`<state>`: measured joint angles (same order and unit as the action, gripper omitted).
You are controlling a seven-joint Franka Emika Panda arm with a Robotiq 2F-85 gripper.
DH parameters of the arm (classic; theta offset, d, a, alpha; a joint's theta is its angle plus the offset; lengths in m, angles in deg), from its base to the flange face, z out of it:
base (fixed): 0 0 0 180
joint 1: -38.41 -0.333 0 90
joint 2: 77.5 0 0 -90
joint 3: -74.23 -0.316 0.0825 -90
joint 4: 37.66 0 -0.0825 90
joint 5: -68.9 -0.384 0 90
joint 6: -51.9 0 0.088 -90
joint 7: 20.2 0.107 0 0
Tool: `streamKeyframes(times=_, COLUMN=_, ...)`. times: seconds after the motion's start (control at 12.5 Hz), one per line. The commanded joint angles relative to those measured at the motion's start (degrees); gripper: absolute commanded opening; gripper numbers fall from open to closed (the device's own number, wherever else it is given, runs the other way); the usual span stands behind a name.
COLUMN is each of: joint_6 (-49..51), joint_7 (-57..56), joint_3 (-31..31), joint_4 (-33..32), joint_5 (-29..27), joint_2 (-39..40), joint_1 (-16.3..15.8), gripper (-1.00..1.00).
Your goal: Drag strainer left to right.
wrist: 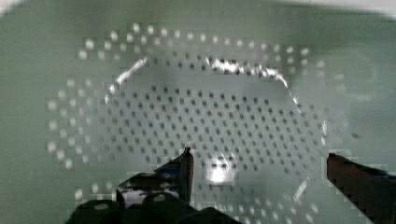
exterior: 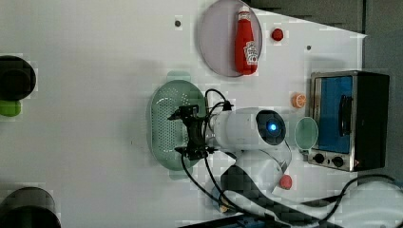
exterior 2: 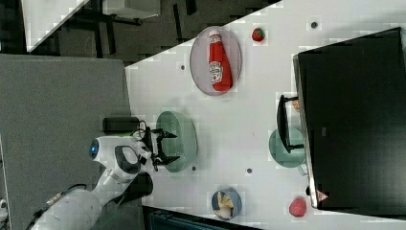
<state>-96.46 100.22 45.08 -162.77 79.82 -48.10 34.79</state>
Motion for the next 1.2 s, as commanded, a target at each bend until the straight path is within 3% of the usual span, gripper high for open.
streamKeyframes(times=0.08, joint_6=-1.96, joint_7=3.34, joint_3=2.14, joint_4=0.24, joint_5=0.25, joint_2=0.68, joint_1=-0.94, gripper=1.0)
streamKeyframes(times=0.64, joint_6=-2.71, joint_7=3.26, joint_3=5.5, joint_4=-0.59, joint_5=0.84, joint_2=0.77, joint_1=-0.75, gripper=1.0)
streamKeyframes(times=1.2, joint_6=-2.49, joint_7=2.24, joint_3=7.87, joint_4=-5.38, joint_5=0.84, joint_2=-3.99, joint_1=2.72, gripper=1.0)
